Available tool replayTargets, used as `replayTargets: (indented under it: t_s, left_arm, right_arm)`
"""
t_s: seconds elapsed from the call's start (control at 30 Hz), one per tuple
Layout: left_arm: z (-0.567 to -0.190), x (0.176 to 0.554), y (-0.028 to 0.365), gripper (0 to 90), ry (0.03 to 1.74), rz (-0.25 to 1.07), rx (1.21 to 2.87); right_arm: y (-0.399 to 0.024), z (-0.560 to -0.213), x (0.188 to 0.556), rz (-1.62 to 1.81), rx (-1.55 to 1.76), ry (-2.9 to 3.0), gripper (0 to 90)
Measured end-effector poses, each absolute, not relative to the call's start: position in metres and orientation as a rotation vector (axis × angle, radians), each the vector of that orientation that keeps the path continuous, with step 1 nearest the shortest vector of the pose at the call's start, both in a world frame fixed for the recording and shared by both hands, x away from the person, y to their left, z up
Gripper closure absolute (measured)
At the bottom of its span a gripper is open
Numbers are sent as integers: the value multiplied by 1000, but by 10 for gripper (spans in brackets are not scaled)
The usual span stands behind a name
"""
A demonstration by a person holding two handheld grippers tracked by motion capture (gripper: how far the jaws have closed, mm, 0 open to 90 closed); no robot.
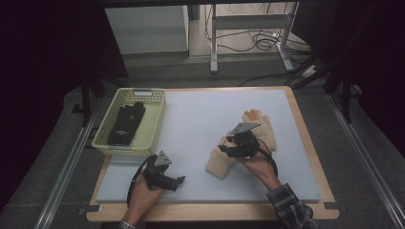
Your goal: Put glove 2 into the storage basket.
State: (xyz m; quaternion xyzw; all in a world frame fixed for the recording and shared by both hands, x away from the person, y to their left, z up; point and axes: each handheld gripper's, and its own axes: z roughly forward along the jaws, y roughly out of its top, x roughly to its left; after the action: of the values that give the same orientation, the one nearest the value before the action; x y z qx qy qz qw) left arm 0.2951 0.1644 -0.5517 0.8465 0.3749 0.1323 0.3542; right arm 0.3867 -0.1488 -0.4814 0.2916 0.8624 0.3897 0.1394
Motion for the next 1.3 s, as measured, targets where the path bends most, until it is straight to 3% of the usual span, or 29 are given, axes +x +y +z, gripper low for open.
replayTargets:
  t_s: [0.07,0.17,0.4,0.6,0.8,0.97,1.3]
  left_arm:
    - [-552,295,164,16,969,342,2188]
    - [-552,295,164,16,969,342,2188]
    - [-552,295,164,16,969,341,2187]
    - [-552,295,165,16,969,342,2188]
    - [-552,295,165,16,969,341,2189]
    - [-552,295,165,16,970,339,2189]
    - [-552,295,165,16,969,340,2188]
  right_arm:
    - [-151,-481,395,1101,883,2474,649]
    - [-151,-490,407,1016,949,2456,718]
    - [-140,-522,425,1024,989,2521,706]
    - [-125,-512,419,1064,876,2541,656]
    - [-170,-491,407,1005,984,2428,744]
    - [-197,-508,396,946,1080,2448,783]
    - [-157,-526,420,1015,1027,2471,745]
